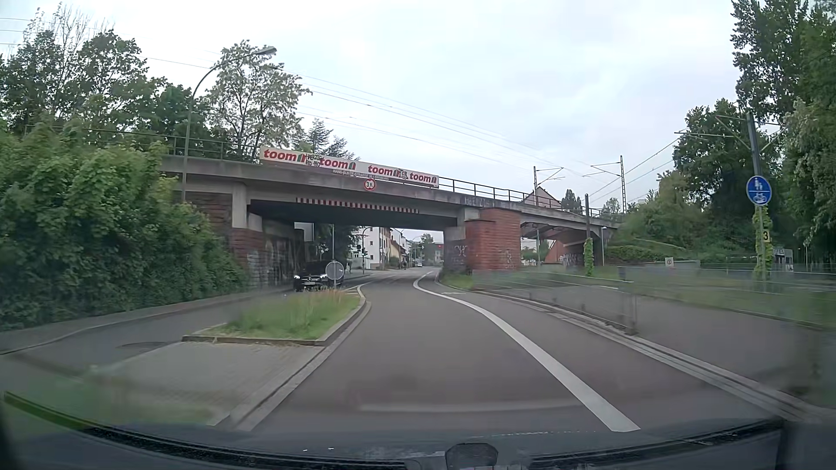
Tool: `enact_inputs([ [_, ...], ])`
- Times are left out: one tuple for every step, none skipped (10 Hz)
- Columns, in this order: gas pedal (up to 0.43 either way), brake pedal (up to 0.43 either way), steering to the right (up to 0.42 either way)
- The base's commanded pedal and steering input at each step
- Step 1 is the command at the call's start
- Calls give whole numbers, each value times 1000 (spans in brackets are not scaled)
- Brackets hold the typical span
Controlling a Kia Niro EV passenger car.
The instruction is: Follow the waypoints while adhering to traffic rules and regulations
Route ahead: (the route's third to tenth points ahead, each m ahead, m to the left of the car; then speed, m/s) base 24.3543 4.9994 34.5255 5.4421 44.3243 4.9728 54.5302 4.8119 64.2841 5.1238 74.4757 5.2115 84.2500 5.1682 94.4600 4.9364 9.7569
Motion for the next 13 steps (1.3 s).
enact_inputs([
  [59,0,-5],
  [59,0,-5],
  [59,0,-5],
  [59,0,-6],
  [59,0,-11],
  [59,0,-15],
  [59,0,-19],
  [59,0,-25],
  [59,0,-30],
  [59,0,-35],
  [59,0,-39],
  [59,0,-43],
  [59,0,-46],
])
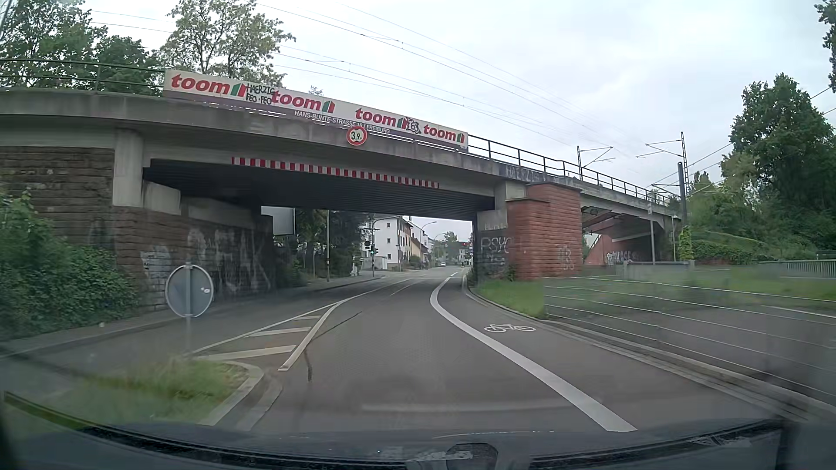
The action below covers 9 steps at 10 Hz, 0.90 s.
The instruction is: Follow the waypoints while adhering to traffic rules and regulations
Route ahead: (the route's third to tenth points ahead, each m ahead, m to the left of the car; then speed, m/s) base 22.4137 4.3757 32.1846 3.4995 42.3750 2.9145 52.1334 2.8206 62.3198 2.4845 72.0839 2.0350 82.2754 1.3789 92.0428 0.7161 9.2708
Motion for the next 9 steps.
enact_inputs([
  [59,0,-48],
  [59,0,-50],
  [59,0,-50],
  [59,0,-50],
  [59,0,-50],
  [59,0,-48],
  [59,0,-45],
  [59,0,-38],
  [59,0,-26],
])
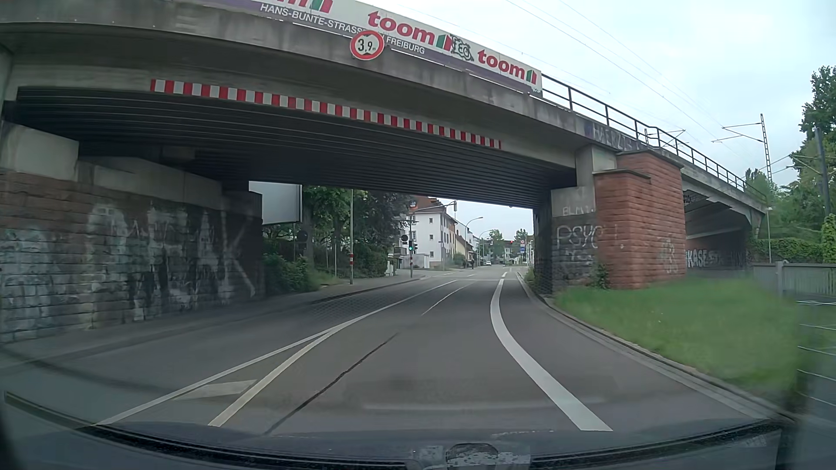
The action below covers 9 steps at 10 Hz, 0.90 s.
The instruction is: Follow the waypoints while adhering to traffic rules and regulations
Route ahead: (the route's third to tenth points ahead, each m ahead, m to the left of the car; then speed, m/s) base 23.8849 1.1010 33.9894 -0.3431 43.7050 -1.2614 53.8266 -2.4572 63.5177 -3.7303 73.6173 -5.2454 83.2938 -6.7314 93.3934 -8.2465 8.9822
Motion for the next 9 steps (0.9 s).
enact_inputs([
  [59,0,-14],
  [59,0,-6],
  [67,0,-1],
  [87,0,3],
  [98,0,10],
  [98,0,20],
  [98,0,31],
  [110,0,39],
  [110,0,47],
])
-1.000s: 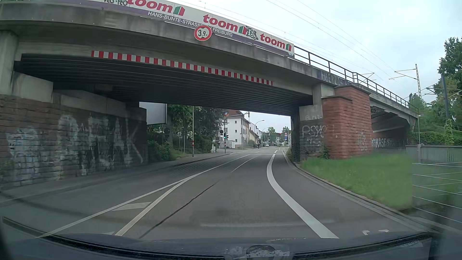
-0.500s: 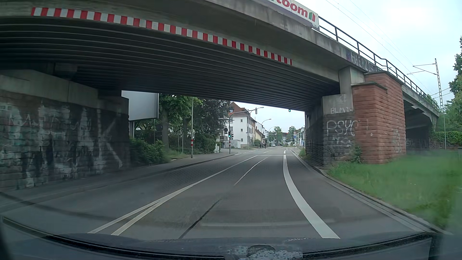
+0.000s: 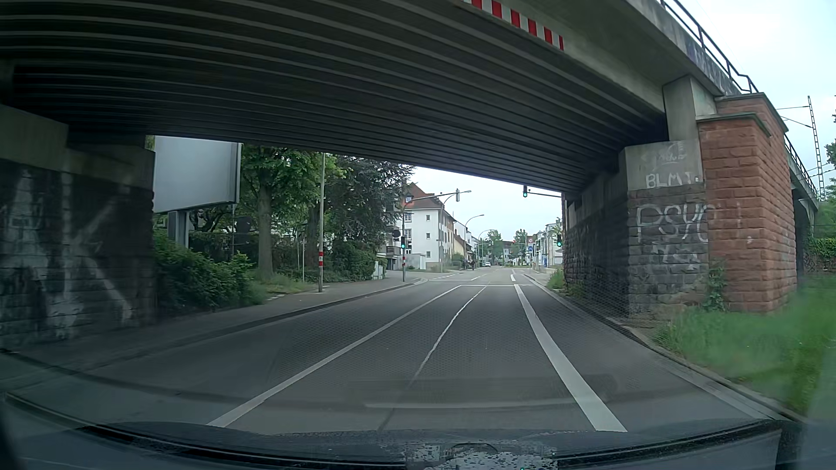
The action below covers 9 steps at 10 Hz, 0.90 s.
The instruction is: Follow the waypoints while adhering to traffic rules and regulations
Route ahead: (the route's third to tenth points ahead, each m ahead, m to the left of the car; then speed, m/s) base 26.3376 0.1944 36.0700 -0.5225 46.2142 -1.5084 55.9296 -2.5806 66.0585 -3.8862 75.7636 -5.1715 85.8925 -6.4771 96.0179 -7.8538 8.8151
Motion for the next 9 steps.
enact_inputs([
  [110,0,48],
  [110,0,48],
  [110,0,48],
  [110,0,48],
  [110,0,45],
  [110,0,42],
  [118,0,40],
  [118,0,40],
  [130,0,38],
])
